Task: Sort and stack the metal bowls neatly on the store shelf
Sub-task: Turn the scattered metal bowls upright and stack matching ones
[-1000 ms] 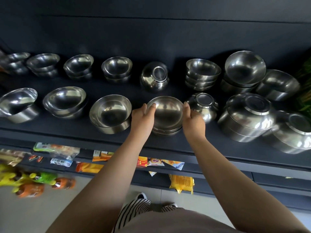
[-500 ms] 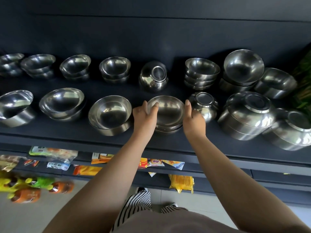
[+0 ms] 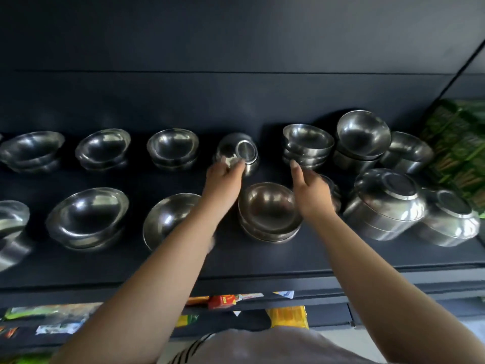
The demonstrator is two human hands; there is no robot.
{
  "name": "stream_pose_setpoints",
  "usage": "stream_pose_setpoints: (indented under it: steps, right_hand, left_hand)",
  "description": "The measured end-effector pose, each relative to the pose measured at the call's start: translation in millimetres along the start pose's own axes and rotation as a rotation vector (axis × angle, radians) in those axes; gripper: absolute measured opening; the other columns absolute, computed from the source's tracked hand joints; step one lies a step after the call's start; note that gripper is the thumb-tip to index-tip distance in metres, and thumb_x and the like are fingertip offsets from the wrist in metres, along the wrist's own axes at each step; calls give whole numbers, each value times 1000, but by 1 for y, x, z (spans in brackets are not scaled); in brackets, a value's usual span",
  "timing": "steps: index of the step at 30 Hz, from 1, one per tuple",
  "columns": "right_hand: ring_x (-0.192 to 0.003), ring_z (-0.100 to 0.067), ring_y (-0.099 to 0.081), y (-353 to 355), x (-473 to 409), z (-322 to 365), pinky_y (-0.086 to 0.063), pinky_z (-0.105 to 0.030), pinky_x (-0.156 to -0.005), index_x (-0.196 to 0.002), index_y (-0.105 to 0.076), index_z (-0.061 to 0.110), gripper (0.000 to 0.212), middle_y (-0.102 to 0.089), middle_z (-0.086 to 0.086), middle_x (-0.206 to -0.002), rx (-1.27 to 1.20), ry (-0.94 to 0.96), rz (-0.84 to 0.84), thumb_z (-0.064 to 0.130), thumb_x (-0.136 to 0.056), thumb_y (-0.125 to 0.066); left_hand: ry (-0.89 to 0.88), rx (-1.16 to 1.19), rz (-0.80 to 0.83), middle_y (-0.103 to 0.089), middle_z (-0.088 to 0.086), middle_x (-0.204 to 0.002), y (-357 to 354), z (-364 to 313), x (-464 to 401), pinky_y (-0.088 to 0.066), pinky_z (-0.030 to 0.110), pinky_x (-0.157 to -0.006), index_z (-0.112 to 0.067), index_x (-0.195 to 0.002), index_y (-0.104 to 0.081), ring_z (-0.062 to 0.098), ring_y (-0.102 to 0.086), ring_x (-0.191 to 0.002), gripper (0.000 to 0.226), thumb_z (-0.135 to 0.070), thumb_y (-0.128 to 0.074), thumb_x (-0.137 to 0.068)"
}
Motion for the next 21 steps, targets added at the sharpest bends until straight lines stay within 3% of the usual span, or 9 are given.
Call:
stream_pose_setpoints:
  steps: [4,6,8,11,13,15,18,21]
  right_hand:
    - [-110,-35,-54,-22,-27,30,-39,-33,-86,-111,-62,2,46,-63,-20,-110,65,11,119,39,-99,-37]
    - [-110,-34,-54,-35,-40,39,-39,-33,-87,-114,-61,4,45,-63,-18,-111,124,-2,195,39,-99,-38]
    - [-108,-33,-55,-47,-51,44,-38,-32,-81,-112,-61,4,45,-63,-17,-111,174,-19,273,40,-98,-39]
    - [-96,-29,-57,-61,-64,51,-37,-29,-68,-93,-60,11,34,-59,-14,-95,212,-47,368,42,-94,-47]
    - [-106,-30,-56,-63,-73,57,-40,-31,-79,-107,-60,11,32,-59,-12,-106,159,-85,388,38,-91,-54]
    - [-117,-28,-52,-60,-83,62,-41,-27,-82,-133,-47,6,50,-54,-14,-129,78,-116,381,33,-92,-57]
    - [-119,-26,-50,-55,-96,61,-39,-15,-66,-138,-39,0,57,-50,-14,-134,-38,-161,428,27,-92,-60]
    - [-126,-25,-44,-65,-103,51,-41,-23,-88,-139,-37,9,62,-49,-6,-132,-78,-237,499,33,-88,-63]
  left_hand:
    - [10,-27,49,-45,10,-140,27,-5,-50,-30,33,-104,-8,-131,-47,26,-39,-130,46,-37,-37,-98]
    - [60,-26,73,-47,12,-137,32,4,-70,-31,34,-103,-7,-131,-48,27,-42,-128,46,-37,-37,-98]
    - [132,-2,89,-48,12,-137,32,16,-85,-31,35,-105,-8,-134,-45,28,-42,-127,48,-38,-38,-97]
    - [233,85,87,-48,13,-136,25,33,-98,-34,38,-107,-8,-135,-45,28,-44,-125,52,-39,-43,-94]
    - [285,124,98,-49,11,-136,20,40,-106,-36,34,-101,-10,-135,-45,27,-45,-124,52,-40,-44,-93]
    - [326,165,117,-51,10,-133,17,43,-115,-36,30,-88,-12,-130,-48,26,-47,-115,45,-39,-42,-94]
    - [364,213,122,-49,7,-135,17,42,-130,-32,30,-85,-15,-131,-47,25,-45,-116,43,-40,-40,-96]
    - [396,281,137,-44,3,-141,15,42,-137,-31,32,-91,-19,-134,-43,22,-38,-130,46,-42,-42,-95]
Point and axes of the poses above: each hand's wrist, its own x-axis away from the middle knuckle, its own y-axis out of the back of the hand, z = x × y, the point moved 2 cm from there along -x, towards the middle knuckle
